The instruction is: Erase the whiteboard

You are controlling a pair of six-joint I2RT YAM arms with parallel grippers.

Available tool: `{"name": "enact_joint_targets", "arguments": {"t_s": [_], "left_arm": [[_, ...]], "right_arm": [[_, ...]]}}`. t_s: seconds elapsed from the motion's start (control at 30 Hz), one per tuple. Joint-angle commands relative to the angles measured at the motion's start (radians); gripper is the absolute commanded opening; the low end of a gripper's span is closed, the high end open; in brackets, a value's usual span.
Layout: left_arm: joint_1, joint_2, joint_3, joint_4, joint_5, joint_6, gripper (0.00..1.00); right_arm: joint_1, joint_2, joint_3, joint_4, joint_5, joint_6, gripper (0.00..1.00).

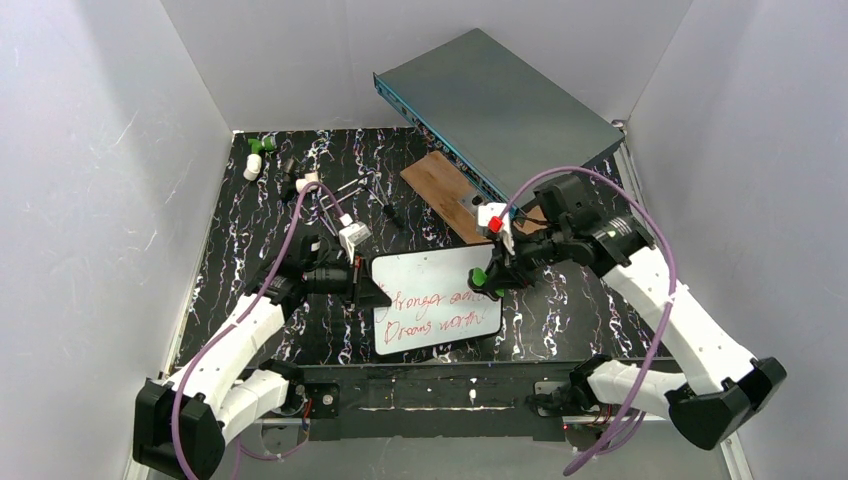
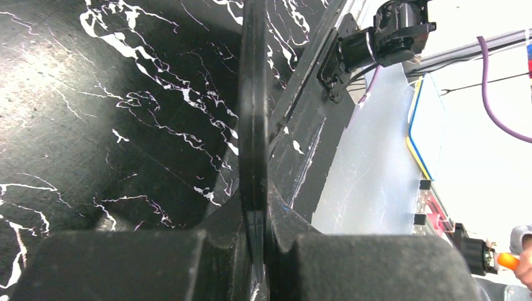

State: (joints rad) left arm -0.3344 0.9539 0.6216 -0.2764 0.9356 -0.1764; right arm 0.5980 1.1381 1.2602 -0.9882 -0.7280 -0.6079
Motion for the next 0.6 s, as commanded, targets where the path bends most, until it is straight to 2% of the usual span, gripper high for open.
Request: {"name": "enact_joint_targets", "arguments": {"t_s": [0.0, 0.07, 0.23, 0.47, 0.57], "left_arm": [[-0.014, 0.012, 0.007, -0.021, 0.014, 0.02, 0.0], [-0.016, 0.018, 0.005, -0.021, 0.014, 0.018, 0.0], [-0.024, 0.029, 0.003, -0.021, 0.011, 0.017, 0.0], [-0.033, 0.039, 0.004, -0.024, 0.012, 0.018, 0.0], [-0.039, 0.04, 0.004, -0.025, 0.013, 0.02, 0.0]], "right_arm": [[0.006, -0.088, -0.046, 0.03, -0.003, -0.017, 0.01], [0.018, -0.111, -0.106, 0.081, 0.099, -0.014, 0.01], [0.034, -0.144, -0.255, 0.291, 0.554, 0.014, 0.01], [0.037, -0.164, -0.432, 0.487, 0.825, 0.008, 0.01], [0.04, -0.155, -0.453, 0.529, 0.828, 0.019, 0.01]]}}
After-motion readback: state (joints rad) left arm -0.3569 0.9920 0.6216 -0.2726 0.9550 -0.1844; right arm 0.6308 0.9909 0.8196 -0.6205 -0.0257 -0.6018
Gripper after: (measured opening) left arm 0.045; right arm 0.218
